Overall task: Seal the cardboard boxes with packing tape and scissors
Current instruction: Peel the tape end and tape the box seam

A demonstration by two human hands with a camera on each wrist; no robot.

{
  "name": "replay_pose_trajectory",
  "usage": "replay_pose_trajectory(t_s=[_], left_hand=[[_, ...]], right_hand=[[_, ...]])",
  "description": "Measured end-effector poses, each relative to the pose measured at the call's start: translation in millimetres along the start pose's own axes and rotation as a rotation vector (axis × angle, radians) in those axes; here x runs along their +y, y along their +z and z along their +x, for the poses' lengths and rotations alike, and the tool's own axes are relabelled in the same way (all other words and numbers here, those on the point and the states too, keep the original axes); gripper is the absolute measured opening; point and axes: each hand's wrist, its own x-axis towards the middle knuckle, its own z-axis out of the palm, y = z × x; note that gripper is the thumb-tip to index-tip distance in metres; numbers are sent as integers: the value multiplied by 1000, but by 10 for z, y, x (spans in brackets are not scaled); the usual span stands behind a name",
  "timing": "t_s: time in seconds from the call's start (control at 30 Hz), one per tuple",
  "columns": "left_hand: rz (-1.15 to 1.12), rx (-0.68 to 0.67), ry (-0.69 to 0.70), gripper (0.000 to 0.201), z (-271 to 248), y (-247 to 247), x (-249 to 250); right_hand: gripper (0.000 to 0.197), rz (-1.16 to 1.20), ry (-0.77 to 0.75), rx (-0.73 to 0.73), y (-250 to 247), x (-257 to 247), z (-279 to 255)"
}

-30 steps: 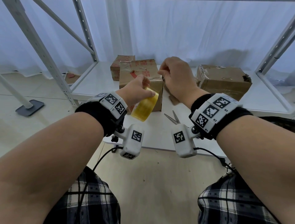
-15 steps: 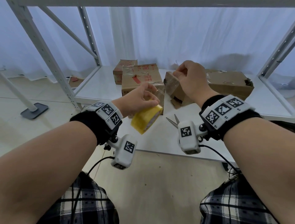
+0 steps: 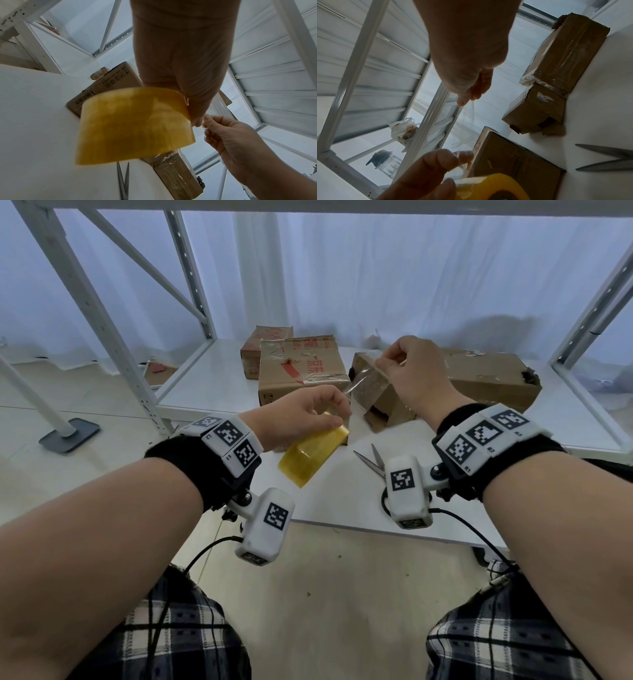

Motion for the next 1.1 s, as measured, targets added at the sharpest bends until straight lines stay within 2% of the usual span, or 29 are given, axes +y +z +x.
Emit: replay_pose_trajectory(t_s=[0.2,0.47,0.53,0.63,0.8,0.97,1.1], left_hand=[[24,-13,-16,21,11,-16,-26],[38,-59,-40,27,-16,-41,47],[36,-79,-58,27,-15,-22,65],[67,-113,-115,27,4,18,66],[124,-120,-230,26,91,92,-4],[177,-147,-335,24,201,206,-164],[157,-158,-343,30,271,314,-243]], right_hand=[[8,20,28,-35,26,67,8],[5,120,129,-181,114,182,-75],[14,185,177,-237,122,209,-118],[40,299,290,-293,94,293,-156],[44,378,328,-290,69,393,-218],[43,306,313,-279,174,536,-369],[42,258,324,-203,271,701,-492]])
